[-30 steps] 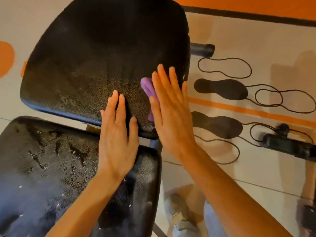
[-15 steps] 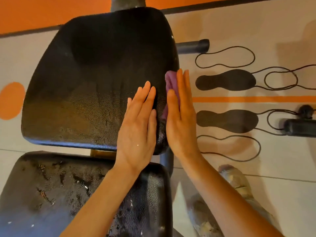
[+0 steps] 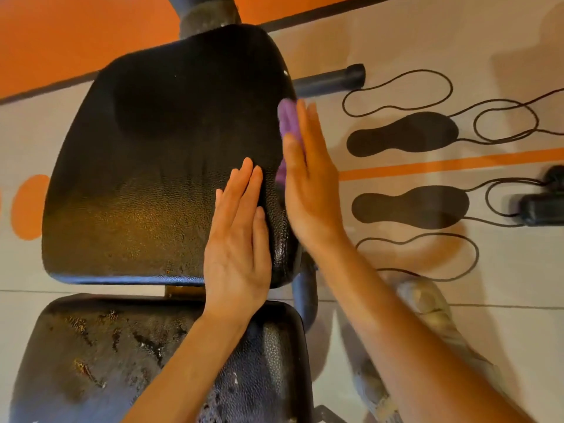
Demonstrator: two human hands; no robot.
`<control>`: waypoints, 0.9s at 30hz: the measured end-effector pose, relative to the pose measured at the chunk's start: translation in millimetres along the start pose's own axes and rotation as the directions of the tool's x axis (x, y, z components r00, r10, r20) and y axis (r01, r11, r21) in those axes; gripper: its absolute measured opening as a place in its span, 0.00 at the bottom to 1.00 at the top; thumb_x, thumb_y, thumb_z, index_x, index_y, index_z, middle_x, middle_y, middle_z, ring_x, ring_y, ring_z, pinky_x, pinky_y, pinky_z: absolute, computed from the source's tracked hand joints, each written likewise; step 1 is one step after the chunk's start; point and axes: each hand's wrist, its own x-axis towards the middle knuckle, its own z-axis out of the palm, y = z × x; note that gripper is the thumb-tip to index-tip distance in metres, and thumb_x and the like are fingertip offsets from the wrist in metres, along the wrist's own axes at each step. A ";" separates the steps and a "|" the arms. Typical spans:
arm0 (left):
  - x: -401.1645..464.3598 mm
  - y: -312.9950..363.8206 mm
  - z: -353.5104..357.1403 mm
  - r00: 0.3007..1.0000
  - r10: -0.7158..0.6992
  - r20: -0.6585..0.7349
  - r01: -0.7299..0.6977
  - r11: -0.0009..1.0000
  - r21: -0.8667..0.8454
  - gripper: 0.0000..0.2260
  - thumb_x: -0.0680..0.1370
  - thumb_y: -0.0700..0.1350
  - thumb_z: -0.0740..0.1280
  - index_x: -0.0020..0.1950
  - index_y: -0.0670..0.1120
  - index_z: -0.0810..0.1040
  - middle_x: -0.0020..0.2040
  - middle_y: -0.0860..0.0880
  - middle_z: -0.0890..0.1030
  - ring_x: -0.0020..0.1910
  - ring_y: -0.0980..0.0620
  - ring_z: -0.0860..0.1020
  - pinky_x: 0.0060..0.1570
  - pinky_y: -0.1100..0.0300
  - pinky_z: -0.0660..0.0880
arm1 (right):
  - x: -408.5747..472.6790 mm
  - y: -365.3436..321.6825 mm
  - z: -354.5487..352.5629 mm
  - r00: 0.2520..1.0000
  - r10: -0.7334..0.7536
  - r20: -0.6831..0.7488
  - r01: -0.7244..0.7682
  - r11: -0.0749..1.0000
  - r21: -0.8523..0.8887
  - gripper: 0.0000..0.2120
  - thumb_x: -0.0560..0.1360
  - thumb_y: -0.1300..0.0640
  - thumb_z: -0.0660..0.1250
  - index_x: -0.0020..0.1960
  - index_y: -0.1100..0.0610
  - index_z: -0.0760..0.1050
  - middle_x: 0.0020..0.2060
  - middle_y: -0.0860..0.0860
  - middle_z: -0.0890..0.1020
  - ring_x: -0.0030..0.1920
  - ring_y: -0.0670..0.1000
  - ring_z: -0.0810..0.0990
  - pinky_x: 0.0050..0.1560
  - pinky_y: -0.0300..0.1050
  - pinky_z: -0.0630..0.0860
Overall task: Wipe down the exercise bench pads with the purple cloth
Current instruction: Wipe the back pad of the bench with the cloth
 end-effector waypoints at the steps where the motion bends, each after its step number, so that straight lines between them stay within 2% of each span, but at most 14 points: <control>1: 0.0 -0.4 0.2 1.000 0.005 0.000 -0.005 1.000 -0.008 0.20 0.84 0.43 0.52 0.76 0.44 0.63 0.78 0.50 0.61 0.79 0.55 0.56 0.79 0.51 0.52 | -26.1 3.9 0.4 1.000 -0.022 -0.001 0.022 0.999 -0.037 0.22 0.84 0.53 0.50 0.77 0.54 0.57 0.75 0.47 0.64 0.70 0.43 0.67 0.69 0.38 0.64; 2: -0.4 -0.7 0.4 1.000 0.007 0.001 -0.007 1.000 -0.022 0.20 0.84 0.41 0.54 0.76 0.43 0.63 0.78 0.49 0.62 0.79 0.54 0.57 0.78 0.50 0.52 | -54.3 4.6 2.1 0.998 -0.057 -0.011 0.055 0.993 -0.102 0.24 0.83 0.49 0.49 0.77 0.53 0.55 0.77 0.47 0.60 0.74 0.47 0.62 0.73 0.42 0.60; 4: -1.0 0.6 0.8 1.000 -0.008 -0.001 0.008 0.999 -0.041 0.20 0.84 0.39 0.54 0.76 0.43 0.63 0.78 0.49 0.62 0.79 0.55 0.57 0.79 0.50 0.52 | -88.1 8.5 3.2 0.992 -0.124 0.012 0.123 0.958 -0.258 0.27 0.82 0.42 0.46 0.77 0.53 0.53 0.78 0.46 0.53 0.78 0.47 0.54 0.76 0.38 0.54; 6: -1.0 2.7 1.1 1.000 -0.023 0.004 0.024 0.999 -0.026 0.20 0.84 0.42 0.52 0.77 0.43 0.62 0.78 0.50 0.61 0.79 0.55 0.56 0.79 0.52 0.51 | -63.5 9.7 0.5 0.990 -0.136 -0.024 0.123 0.946 -0.299 0.25 0.82 0.46 0.47 0.77 0.54 0.54 0.77 0.46 0.54 0.78 0.47 0.55 0.76 0.39 0.56; 8: -0.9 3.7 1.0 0.999 -0.040 0.000 0.040 0.999 -0.030 0.20 0.84 0.44 0.51 0.77 0.44 0.62 0.78 0.51 0.61 0.79 0.55 0.56 0.79 0.53 0.51 | -17.5 3.4 -3.0 0.998 -0.057 -0.019 0.052 0.980 -0.191 0.22 0.83 0.53 0.51 0.77 0.52 0.54 0.76 0.45 0.58 0.77 0.46 0.58 0.76 0.49 0.60; 11: 0.3 4.0 0.9 0.999 -0.047 0.009 0.047 0.998 -0.044 0.20 0.83 0.43 0.51 0.77 0.46 0.61 0.78 0.51 0.61 0.79 0.55 0.56 0.78 0.48 0.52 | -6.1 6.9 -3.9 0.999 -0.041 -0.008 0.040 0.996 -0.077 0.24 0.83 0.51 0.51 0.77 0.50 0.53 0.77 0.47 0.59 0.77 0.47 0.58 0.74 0.60 0.63; 13: 0.2 3.3 1.0 0.999 -0.050 0.010 0.050 0.997 -0.061 0.20 0.83 0.42 0.52 0.76 0.46 0.61 0.78 0.51 0.61 0.79 0.54 0.56 0.78 0.47 0.53 | -51.2 17.6 2.0 0.995 -0.095 0.001 0.093 0.972 -0.215 0.24 0.83 0.48 0.48 0.78 0.49 0.49 0.78 0.45 0.57 0.77 0.48 0.58 0.74 0.57 0.62; 15: -0.5 2.3 0.7 0.998 -0.063 0.004 0.063 0.996 -0.068 0.21 0.83 0.40 0.53 0.76 0.45 0.62 0.78 0.51 0.62 0.79 0.55 0.56 0.78 0.49 0.52 | -97.3 20.3 1.8 0.977 -0.212 0.018 0.198 0.874 -0.444 0.25 0.84 0.49 0.49 0.78 0.49 0.47 0.78 0.45 0.55 0.77 0.49 0.58 0.77 0.46 0.57; 16: -0.4 2.4 0.5 0.998 -0.067 0.002 0.067 0.996 -0.065 0.21 0.82 0.40 0.53 0.76 0.45 0.62 0.78 0.51 0.62 0.79 0.55 0.56 0.78 0.50 0.51 | -101.8 23.4 -1.2 0.971 -0.238 0.022 0.223 0.870 -0.439 0.24 0.84 0.51 0.50 0.78 0.52 0.52 0.78 0.47 0.57 0.77 0.49 0.58 0.77 0.44 0.56; 18: 0.1 3.7 0.0 0.998 -0.066 0.012 0.066 0.997 -0.047 0.21 0.83 0.41 0.53 0.76 0.45 0.62 0.78 0.52 0.61 0.79 0.55 0.56 0.78 0.53 0.50 | -63.9 14.8 -6.4 0.979 -0.203 0.021 0.201 0.944 -0.261 0.21 0.83 0.55 0.53 0.75 0.59 0.60 0.76 0.53 0.63 0.75 0.49 0.62 0.75 0.43 0.60; 20: 1.0 5.4 -0.4 0.997 -0.071 0.009 0.071 0.997 -0.035 0.21 0.83 0.42 0.52 0.76 0.46 0.62 0.78 0.53 0.61 0.79 0.56 0.55 0.78 0.54 0.50 | 0.3 -1.6 -9.5 0.999 -0.030 0.029 0.029 0.999 0.032 0.20 0.83 0.59 0.52 0.74 0.60 0.62 0.73 0.52 0.69 0.68 0.45 0.71 0.70 0.39 0.67; 22: 1.9 7.1 -0.5 0.997 -0.076 0.013 0.077 0.997 -0.028 0.21 0.83 0.43 0.52 0.76 0.46 0.62 0.78 0.53 0.61 0.79 0.56 0.55 0.78 0.54 0.50 | 33.9 -6.8 -6.7 1.000 0.026 0.006 -0.026 0.984 0.178 0.20 0.83 0.60 0.52 0.74 0.59 0.62 0.72 0.50 0.70 0.67 0.42 0.72 0.71 0.42 0.67; 25: 1.3 6.8 -1.4 0.997 -0.080 0.021 0.081 0.996 -0.037 0.21 0.83 0.43 0.52 0.76 0.46 0.62 0.78 0.53 0.61 0.79 0.55 0.56 0.78 0.53 0.50 | -24.9 1.6 -0.7 1.000 0.024 -0.011 -0.023 0.998 0.059 0.24 0.83 0.52 0.52 0.78 0.52 0.55 0.76 0.45 0.62 0.73 0.48 0.65 0.75 0.54 0.61; 27: 2.2 5.6 -2.8 0.995 -0.089 0.043 0.091 0.994 -0.053 0.21 0.82 0.43 0.52 0.76 0.46 0.62 0.78 0.53 0.61 0.79 0.55 0.56 0.78 0.53 0.50 | -76.8 4.9 -2.1 0.999 -0.040 0.015 0.041 0.993 -0.109 0.27 0.82 0.47 0.51 0.78 0.48 0.48 0.77 0.35 0.52 0.77 0.42 0.54 0.76 0.42 0.56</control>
